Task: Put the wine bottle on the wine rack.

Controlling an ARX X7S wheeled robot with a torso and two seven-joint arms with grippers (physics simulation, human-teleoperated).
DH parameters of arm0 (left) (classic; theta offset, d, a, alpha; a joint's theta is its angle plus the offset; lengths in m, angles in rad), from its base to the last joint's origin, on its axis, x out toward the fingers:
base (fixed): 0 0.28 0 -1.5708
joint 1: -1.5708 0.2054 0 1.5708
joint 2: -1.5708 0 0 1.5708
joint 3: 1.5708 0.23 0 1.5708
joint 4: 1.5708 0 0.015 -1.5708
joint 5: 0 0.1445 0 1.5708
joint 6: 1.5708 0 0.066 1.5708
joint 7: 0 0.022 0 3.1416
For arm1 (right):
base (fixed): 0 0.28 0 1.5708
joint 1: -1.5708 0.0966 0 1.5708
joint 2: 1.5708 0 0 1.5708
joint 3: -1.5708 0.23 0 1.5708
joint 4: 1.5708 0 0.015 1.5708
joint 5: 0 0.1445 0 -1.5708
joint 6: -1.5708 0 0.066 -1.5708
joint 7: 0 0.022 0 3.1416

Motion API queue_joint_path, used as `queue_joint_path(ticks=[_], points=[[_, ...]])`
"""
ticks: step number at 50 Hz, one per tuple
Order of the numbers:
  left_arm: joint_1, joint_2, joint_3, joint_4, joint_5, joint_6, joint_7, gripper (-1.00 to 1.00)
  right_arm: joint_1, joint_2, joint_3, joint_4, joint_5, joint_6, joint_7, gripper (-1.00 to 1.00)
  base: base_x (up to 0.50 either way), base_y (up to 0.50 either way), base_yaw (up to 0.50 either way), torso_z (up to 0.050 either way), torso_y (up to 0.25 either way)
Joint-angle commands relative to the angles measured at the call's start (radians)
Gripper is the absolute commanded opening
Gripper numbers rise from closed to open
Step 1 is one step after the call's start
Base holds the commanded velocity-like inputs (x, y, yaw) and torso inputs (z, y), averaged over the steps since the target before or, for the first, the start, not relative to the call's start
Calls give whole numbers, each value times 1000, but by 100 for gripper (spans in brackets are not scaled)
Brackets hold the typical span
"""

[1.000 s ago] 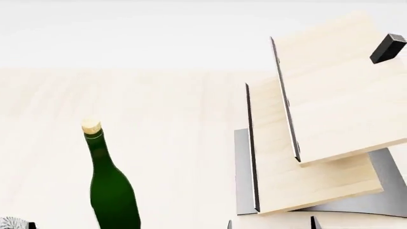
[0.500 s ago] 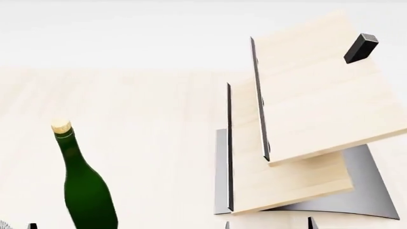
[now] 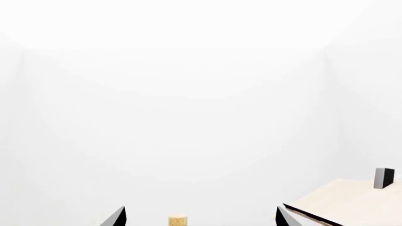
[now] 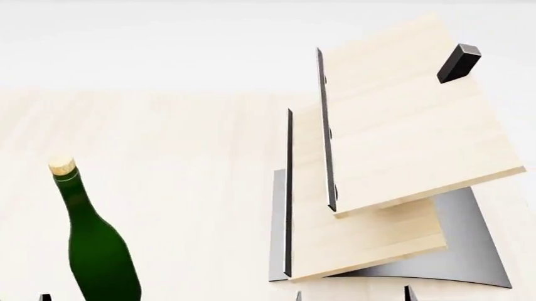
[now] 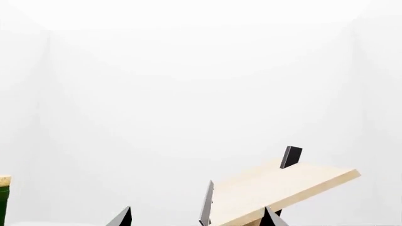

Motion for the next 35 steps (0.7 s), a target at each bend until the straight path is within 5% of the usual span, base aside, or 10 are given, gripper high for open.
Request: queue_joint_path(ticks=[1, 19, 35], points=[[-5, -2, 5, -3, 0, -4, -3, 100, 21, -10, -7, -9, 2, 32, 9, 100, 0, 0, 0, 0, 0], [-15, -8, 11, -10, -2, -11, -6, 100, 257, -66, -46, -63, 40, 290, -16, 100, 0, 0, 0, 0, 0], [-15, -13, 11, -11, -4, -9, -15, 100, 634, -84, -75, -206, 160, 800, -56, 100, 0, 0, 0, 0, 0]])
